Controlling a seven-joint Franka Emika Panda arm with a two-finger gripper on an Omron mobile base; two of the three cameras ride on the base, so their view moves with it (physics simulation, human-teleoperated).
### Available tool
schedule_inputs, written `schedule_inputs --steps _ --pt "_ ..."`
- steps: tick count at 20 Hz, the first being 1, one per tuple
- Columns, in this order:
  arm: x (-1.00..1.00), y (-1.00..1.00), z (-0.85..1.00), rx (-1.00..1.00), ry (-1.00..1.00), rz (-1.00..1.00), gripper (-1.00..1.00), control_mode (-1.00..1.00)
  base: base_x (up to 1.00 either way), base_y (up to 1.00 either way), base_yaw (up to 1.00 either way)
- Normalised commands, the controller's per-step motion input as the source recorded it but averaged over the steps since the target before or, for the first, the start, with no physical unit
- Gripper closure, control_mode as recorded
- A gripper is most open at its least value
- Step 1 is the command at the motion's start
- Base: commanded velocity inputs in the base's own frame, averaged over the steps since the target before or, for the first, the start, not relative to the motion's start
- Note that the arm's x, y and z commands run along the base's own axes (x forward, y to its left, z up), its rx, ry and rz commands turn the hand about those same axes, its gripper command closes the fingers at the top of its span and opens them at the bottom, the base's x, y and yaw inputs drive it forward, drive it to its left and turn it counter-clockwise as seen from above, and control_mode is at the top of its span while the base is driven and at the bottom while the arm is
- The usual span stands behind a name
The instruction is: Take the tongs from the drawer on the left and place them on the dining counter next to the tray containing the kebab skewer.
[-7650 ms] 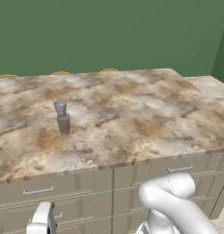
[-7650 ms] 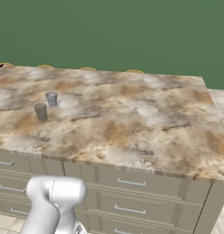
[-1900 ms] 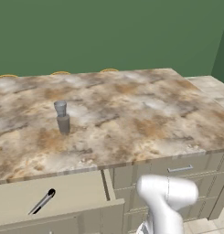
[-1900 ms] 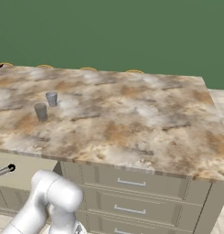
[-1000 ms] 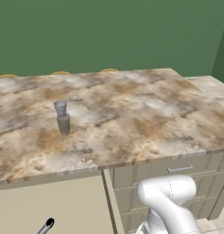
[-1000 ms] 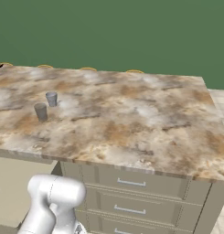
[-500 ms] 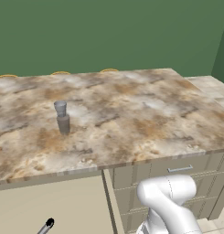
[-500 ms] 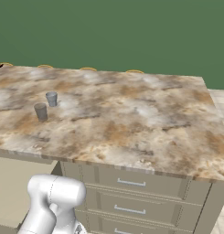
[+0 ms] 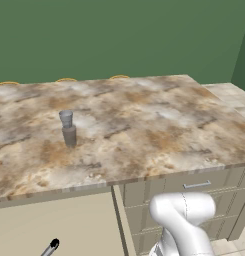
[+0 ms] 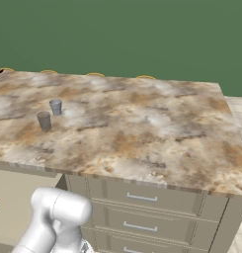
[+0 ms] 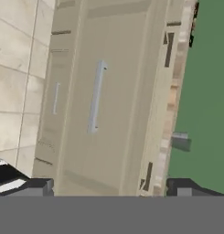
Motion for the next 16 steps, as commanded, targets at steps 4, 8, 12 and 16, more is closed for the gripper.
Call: schedule_inputs --steps 4,8,12,16 --pt "0.05 -0.29 0.52 0.03 0.16 -0.07 -1.0 -1.0 0.0 0.0 0.0" --pt "0.0 0.0 0.02 0.0 0.0 0.0 -1.0 -1.0 0.0 0.0 0.0" --pt "0.13 -0.12 0.72 0.02 0.07 -0.08 -1.0 -1.0 0.0 0.0 0.0" --pt "0.03 -0.23 1.0 0.08 0.04 -0.13 -1.0 -1.0 0.0 0.0 0.0"
